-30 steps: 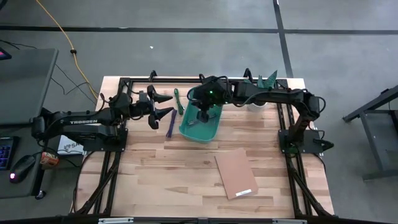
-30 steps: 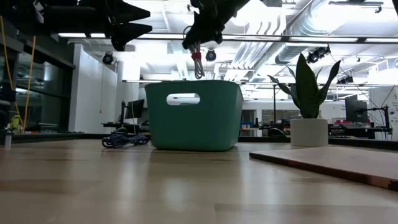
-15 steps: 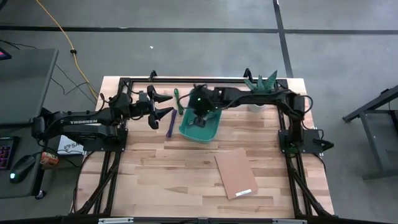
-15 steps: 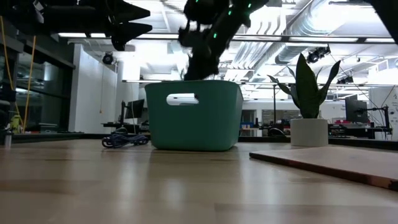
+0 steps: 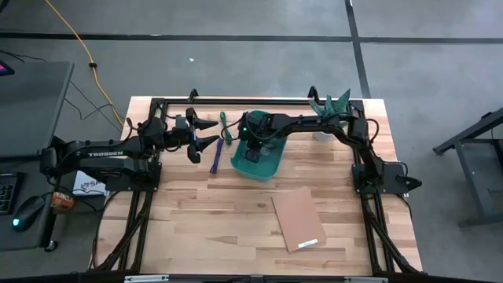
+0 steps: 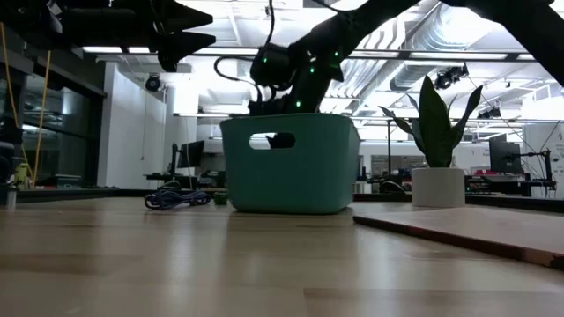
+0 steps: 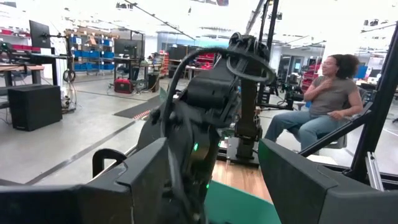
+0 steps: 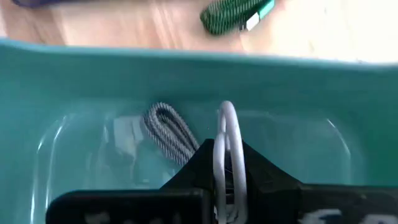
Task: Pick and place USB-C Cables
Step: Put the white charger cable into the green bin
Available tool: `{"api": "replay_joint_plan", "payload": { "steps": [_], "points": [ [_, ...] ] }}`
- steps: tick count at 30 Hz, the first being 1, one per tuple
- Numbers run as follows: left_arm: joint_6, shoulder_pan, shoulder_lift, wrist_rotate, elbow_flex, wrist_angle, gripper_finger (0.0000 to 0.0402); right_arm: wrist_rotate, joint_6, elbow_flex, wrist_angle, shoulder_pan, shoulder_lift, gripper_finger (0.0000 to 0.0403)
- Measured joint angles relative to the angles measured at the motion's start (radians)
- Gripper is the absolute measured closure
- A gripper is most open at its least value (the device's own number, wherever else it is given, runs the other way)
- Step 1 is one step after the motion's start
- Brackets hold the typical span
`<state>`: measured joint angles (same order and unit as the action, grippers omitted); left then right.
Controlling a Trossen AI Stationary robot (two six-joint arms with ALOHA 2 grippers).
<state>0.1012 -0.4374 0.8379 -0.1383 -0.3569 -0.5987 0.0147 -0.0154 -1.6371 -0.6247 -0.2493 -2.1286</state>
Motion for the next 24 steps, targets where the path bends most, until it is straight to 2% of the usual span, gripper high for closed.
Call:
{"api": "replay_joint_plan", "payload": {
  "steps": [24],
  "points": [
    [0.000,0.000,0.000,0.000,0.000,0.004,0.0171,-0.034,0.016,0.001,0.000,-0.002,-0.037,0.0383]
  ]
}}
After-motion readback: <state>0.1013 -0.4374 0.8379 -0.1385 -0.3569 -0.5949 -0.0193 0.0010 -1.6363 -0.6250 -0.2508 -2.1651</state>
